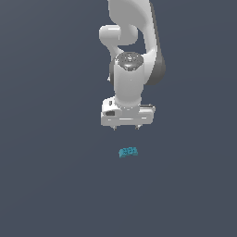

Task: Pick up the object and move it to a goal position.

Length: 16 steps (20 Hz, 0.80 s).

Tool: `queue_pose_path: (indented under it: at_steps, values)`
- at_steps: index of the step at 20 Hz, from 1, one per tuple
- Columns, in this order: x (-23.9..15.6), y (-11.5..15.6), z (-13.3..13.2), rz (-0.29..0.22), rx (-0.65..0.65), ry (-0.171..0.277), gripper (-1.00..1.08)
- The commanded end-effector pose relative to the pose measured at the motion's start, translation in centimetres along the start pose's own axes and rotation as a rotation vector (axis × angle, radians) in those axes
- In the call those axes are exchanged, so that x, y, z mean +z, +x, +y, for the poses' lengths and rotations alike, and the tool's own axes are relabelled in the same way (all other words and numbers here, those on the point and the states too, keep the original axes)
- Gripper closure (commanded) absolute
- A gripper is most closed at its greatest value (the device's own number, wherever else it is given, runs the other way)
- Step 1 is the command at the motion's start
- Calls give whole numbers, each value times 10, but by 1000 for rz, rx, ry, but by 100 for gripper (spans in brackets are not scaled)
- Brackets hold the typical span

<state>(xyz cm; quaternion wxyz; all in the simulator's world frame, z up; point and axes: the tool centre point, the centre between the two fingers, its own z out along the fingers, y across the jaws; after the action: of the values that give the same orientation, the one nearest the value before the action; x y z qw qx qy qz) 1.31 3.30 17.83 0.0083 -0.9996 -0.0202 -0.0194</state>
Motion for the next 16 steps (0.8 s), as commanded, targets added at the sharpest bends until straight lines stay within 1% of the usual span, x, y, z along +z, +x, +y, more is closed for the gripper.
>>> queue_pose_path:
  at_steps: [1, 4, 10, 16]
  values:
    - [0, 0, 0, 0, 0, 0, -92]
    - [0, 1, -4, 2, -6, 2, -92]
    - [2, 5, -27, 14, -37, 15, -92]
    - [2, 5, -28, 14, -38, 16, -92]
